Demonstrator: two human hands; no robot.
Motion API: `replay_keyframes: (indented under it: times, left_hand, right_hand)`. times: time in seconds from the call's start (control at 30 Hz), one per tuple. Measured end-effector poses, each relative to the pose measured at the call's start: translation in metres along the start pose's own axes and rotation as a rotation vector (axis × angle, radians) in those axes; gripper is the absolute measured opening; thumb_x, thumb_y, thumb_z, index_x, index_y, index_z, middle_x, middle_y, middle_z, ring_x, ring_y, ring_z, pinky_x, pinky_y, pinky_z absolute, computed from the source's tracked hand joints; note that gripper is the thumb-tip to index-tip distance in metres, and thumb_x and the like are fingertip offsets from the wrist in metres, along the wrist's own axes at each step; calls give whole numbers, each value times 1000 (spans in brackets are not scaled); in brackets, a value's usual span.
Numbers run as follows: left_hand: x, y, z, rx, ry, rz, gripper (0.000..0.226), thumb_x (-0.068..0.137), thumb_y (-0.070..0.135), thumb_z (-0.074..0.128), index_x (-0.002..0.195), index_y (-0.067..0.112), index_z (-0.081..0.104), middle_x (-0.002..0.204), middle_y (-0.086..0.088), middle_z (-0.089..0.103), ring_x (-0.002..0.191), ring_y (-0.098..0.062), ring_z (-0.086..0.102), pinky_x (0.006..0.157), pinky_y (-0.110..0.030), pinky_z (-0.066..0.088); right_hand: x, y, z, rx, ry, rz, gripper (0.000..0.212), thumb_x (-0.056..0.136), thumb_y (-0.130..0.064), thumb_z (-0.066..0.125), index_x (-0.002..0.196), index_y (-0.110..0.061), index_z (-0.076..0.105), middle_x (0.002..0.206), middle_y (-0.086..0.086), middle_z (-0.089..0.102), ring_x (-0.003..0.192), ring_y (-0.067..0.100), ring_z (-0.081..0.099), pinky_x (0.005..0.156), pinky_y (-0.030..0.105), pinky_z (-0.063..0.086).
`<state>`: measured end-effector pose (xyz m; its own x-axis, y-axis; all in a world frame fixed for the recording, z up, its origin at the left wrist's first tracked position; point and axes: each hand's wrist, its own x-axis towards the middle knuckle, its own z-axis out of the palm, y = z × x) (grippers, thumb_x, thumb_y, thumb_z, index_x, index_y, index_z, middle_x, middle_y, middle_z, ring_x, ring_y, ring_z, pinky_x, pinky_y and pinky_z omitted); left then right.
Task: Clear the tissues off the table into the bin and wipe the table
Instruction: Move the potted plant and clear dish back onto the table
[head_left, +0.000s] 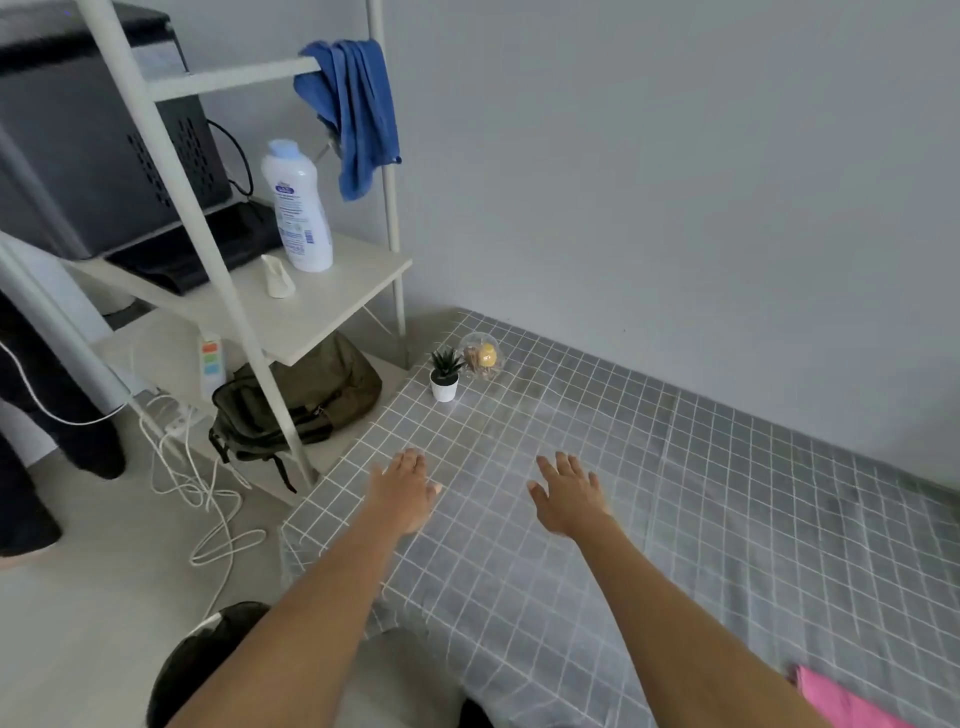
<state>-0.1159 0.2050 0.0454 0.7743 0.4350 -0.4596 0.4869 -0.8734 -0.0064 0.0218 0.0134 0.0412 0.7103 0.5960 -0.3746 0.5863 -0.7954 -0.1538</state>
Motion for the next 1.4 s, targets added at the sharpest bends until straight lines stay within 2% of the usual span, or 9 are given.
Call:
replay_keyframes:
  times: [0.27, 0.47, 0.63, 0.9, 1.07, 1.27, 1.4]
  left_hand:
    - [51, 6, -30, -102, 44, -15, 64, 104, 43, 18, 152, 7, -4, 161, -11, -8, 149, -25, -5, 121, -45, 10]
    - [80, -3, -20, -131, 45, -48, 65, 103, 43, 20, 152, 8, -6, 161, -10, -8, 149, -26, -5, 121, -46, 5]
    - [110, -19, -11, -200, 91, -69, 67, 103, 43, 23, 152, 9, -7, 161, -9, -9, 149, -24, -6, 119, -44, 8]
    - [167, -34, -11, -309, 184, -52, 77, 99, 53, 27, 151, 12, -12, 161, -6, -12, 149, -21, -6, 121, -46, 5]
    - [193, -35, -6, -386, 237, -27, 84, 96, 60, 28, 150, 12, -15, 160, -6, -16, 149, -20, -9, 122, -43, 5]
    - [217, -30, -2, -511, 368, -4, 91, 91, 62, 41, 154, 12, -2, 162, -6, 1, 149, -22, 8, 121, -43, 18]
    - [228, -25, 3, -589, 435, 10, 88, 89, 60, 47, 153, 10, 13, 161, -5, 13, 147, -20, 19, 119, -41, 24]
  right_hand:
    - [75, 11, -20, -12, 8, -59, 58, 103, -42, 24, 154, -21, 5, 162, 9, -2, 148, 27, -3, 119, 49, 4]
    - [114, 11, -25, -8, 2, -109, 62, 102, -43, 31, 154, -23, 4, 162, 8, -4, 148, 27, -5, 119, 48, 4]
    - [156, 5, -31, 13, 46, -132, 65, 101, -43, 36, 154, -24, 3, 161, 9, -6, 148, 28, -4, 118, 49, 5]
    - [224, 2, -35, 93, 101, -82, 72, 98, -43, 43, 153, -26, 1, 161, 9, -6, 148, 28, -3, 119, 49, 7]
    - [268, -13, -39, 141, 169, -140, 81, 93, -49, 50, 152, -34, -4, 161, 6, -9, 148, 27, -2, 116, 47, 2]
    - [312, -30, -41, 186, 263, -230, 84, 89, -60, 49, 150, -40, -6, 161, 3, -9, 147, 25, -1, 115, 44, 4]
    - [329, -36, -33, 176, 254, -292, 88, 86, -59, 56, 151, -37, 0, 161, 4, -6, 147, 29, 5, 116, 53, 15]
